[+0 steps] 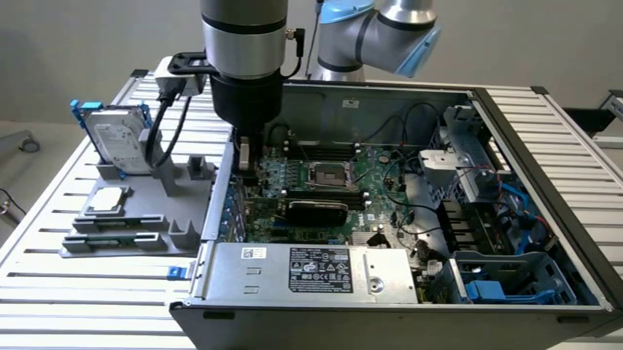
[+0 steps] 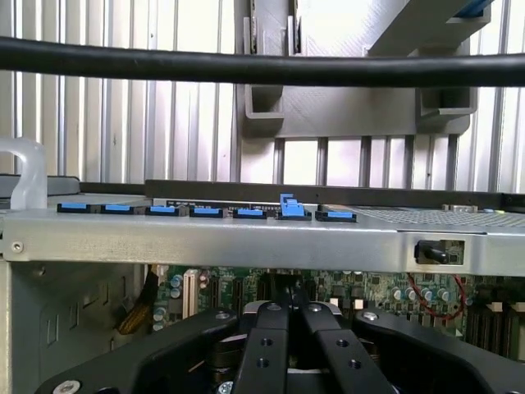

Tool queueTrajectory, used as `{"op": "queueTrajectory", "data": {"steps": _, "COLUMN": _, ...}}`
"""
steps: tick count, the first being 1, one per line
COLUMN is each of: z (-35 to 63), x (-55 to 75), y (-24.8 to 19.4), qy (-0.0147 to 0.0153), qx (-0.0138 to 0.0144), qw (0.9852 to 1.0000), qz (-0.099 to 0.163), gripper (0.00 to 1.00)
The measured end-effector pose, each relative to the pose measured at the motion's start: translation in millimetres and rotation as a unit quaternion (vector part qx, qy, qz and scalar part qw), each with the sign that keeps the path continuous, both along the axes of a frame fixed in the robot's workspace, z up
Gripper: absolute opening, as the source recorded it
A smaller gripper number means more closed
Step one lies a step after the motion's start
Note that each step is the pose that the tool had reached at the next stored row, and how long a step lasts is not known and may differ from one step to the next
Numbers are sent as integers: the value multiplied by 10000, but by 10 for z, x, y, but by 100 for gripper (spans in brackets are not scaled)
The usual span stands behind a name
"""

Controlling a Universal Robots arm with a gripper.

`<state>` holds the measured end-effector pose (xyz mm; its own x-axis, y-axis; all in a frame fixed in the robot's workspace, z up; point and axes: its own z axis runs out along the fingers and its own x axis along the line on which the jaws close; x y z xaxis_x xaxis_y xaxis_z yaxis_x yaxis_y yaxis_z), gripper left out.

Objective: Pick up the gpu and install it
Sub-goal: 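Press down on the gpu until it lock into place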

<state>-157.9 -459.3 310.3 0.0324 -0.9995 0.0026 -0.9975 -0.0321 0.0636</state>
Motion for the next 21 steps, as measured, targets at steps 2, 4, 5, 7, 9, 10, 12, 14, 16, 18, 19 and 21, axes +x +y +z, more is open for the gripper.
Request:
{"op": "queueTrajectory", "data": {"steps": 2, "z": 0, "x": -4, "y": -1, "qy": 10, "qx": 0, "qw": 10000, "qz": 0, "gripper": 11}}
{"op": "queueTrajectory", "data": {"steps": 4, "z": 0, "x": -10, "y": -1, "qy": 14, "qx": -1, "qw": 10000, "qz": 1, "gripper": 11}}
{"op": "queueTrajectory", "data": {"steps": 5, "z": 0, "x": -14, "y": -1, "qy": 15, "qx": -1, "qw": 10000, "qz": 1, "gripper": 11}}
{"op": "queueTrajectory", "data": {"steps": 7, "z": 0, "x": -21, "y": -1, "qy": 17, "qx": -2, "qw": 10000, "qz": 1, "gripper": 11}}
{"op": "queueTrajectory", "data": {"steps": 9, "z": -2, "x": -29, "y": -1, "qy": 18, "qx": -3, "qw": 10000, "qz": 0, "gripper": 11}}
{"op": "queueTrajectory", "data": {"steps": 10, "z": -3, "x": -33, "y": -1, "qy": 18, "qx": -4, "qw": 10000, "qz": 1, "gripper": 11}}
{"op": "queueTrajectory", "data": {"steps": 12, "z": -5, "x": -41, "y": -1, "qy": 18, "qx": -6, "qw": 10000, "qz": 1, "gripper": 11}}
{"op": "queueTrajectory", "data": {"steps": 14, "z": -6, "x": -48, "y": -1, "qy": 19, "qx": -7, "qw": 10000, "qz": 1, "gripper": 11}}
{"op": "queueTrajectory", "data": {"steps": 16, "z": -6, "x": -53, "y": -1, "qy": 19, "qx": -8, "qw": 10000, "qz": 1, "gripper": 11}}
{"op": "queueTrajectory", "data": {"steps": 18, "z": -8, "x": -56, "y": -1, "qy": 20, "qx": -8, "qw": 10000, "qz": 1, "gripper": 11}}
{"op": "queueTrajectory", "data": {"steps": 19, "z": -8, "x": -57, "y": -2, "qy": 20, "qx": -9, "qw": 10000, "qz": 1, "gripper": 11}}
{"op": "queueTrajectory", "data": {"steps": 21, "z": -11, "x": -57, "y": -1, "qy": 19, "qx": -8, "qw": 10000, "qz": 1, "gripper": 11}}
